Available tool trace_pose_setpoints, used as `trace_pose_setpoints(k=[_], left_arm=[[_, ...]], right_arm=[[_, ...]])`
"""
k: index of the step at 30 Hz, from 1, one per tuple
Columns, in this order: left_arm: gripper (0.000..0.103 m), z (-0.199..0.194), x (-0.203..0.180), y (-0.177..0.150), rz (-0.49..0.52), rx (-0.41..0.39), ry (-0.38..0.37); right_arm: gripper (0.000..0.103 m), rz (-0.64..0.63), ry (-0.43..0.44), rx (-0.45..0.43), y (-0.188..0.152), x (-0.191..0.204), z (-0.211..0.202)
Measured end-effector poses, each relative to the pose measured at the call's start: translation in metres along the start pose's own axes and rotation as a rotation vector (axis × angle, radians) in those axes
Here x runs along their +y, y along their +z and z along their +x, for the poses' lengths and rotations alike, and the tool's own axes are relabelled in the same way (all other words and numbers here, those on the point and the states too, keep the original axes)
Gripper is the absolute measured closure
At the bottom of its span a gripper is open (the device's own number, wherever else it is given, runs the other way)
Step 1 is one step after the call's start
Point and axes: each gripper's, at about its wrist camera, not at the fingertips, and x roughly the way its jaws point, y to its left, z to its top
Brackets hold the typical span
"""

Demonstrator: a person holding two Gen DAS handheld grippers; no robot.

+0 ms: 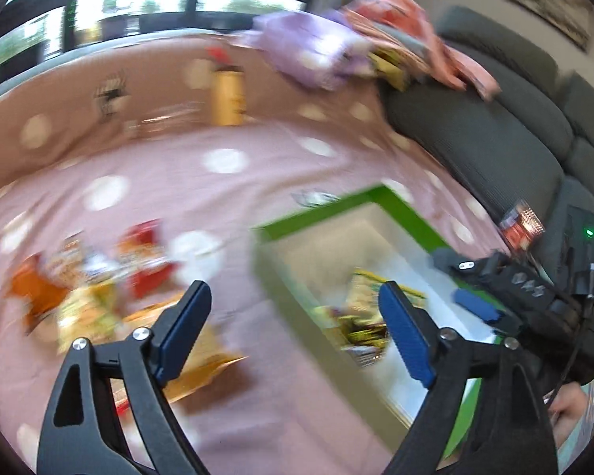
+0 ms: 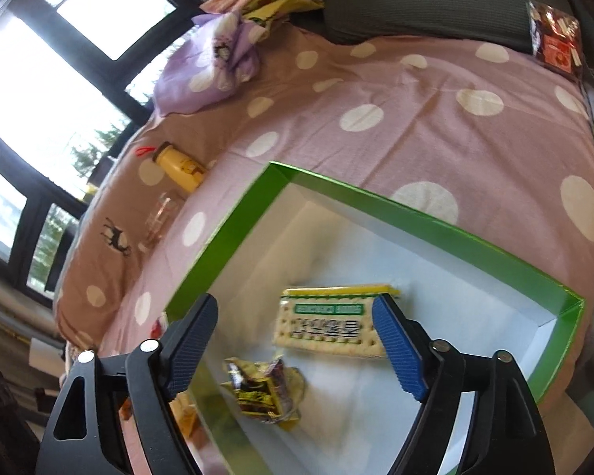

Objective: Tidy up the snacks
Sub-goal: 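Return the right gripper and grasp the yellow cake packet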

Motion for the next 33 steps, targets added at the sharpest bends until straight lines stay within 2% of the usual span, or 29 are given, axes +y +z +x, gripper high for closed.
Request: trace_pose_setpoints(k=[3,8,10,18,21,27,30,33], left_arm=[[0.011,-0.020,0.031,-0.013,-0.076,-0.024,0.061],[0.010,-0.044,0.080,-0.042,-0.183,-0.055,0.207],[0.010,-0.049,0.094,-0.053,-0.223,-0.062,0.236],[0.010,-0.047,0.150,-0.079,-0.385,-0.039,0.300],[0.010,-0.050,0.164,-0.084,-0.430,-0.032,0.297],[0.005,-0.055,0.184,-0.090,-0.488,-0.003,0.359],[0.004,-0.059,0.192,-0.092,-0.507,0.002,0.369],[0.004,-0.062,0.197,-0.094,-0.519,0.011,0.395]], right_arm=[[0.016,-0.039,0.033,-0.006,-0.005,0.015,-0.002],[0.015,-0.133,0.054,-0.008,-0.016,0.045,-0.001],[0.015,-0.175,0.056,-0.003,-0.021,0.057,0.001],[0.015,-0.345,0.083,0.081,-0.051,0.106,0.020],[0.015,-0.395,0.102,0.119,-0.063,0.123,0.028],[0.015,-0.477,0.155,0.239,-0.092,0.154,0.055],[0.015,-0.527,0.136,0.303,-0.109,0.167,0.075],[0.015,-0.581,0.057,0.341,-0.123,0.178,0.099]])
